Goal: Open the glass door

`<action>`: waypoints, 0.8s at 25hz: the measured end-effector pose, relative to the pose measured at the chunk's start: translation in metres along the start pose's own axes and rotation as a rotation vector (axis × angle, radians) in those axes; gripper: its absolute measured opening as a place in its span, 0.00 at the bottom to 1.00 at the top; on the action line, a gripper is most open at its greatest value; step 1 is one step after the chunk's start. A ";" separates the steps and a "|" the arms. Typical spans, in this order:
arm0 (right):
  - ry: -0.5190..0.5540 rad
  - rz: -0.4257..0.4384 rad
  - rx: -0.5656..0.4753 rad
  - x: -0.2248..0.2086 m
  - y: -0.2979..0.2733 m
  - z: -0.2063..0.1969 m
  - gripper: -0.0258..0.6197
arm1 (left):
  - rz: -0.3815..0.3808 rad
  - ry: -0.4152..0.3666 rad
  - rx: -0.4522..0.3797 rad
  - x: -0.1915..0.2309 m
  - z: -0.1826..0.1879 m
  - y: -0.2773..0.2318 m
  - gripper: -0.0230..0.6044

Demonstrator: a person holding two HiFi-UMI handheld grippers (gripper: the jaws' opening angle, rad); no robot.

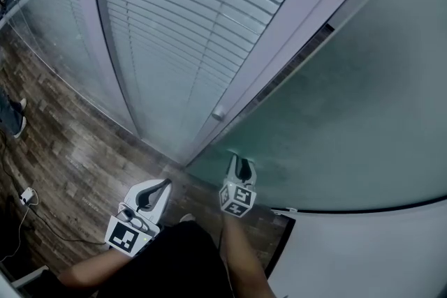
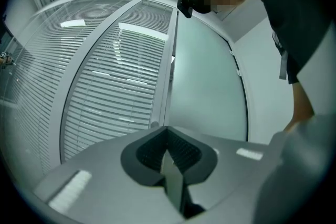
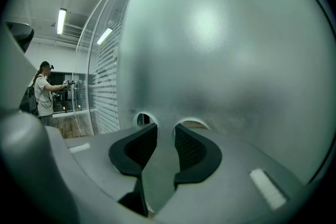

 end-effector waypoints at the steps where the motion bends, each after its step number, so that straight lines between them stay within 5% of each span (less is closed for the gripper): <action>1: 0.001 -0.001 -0.001 0.000 0.004 0.000 0.21 | -0.007 0.002 0.002 -0.002 0.000 0.003 0.04; 20: 0.027 0.055 -0.062 0.011 0.088 -0.027 0.21 | -0.161 0.034 -0.031 -0.013 0.004 0.059 0.04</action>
Point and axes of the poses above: the fingertips, and each gripper's own axes: y backward along the fingers, x to its left, z out of its top, the point moved 2 cm from there along y, backward along the fingers, and after that the axes turned 7 degrees about -z, right-handed, at the moved point
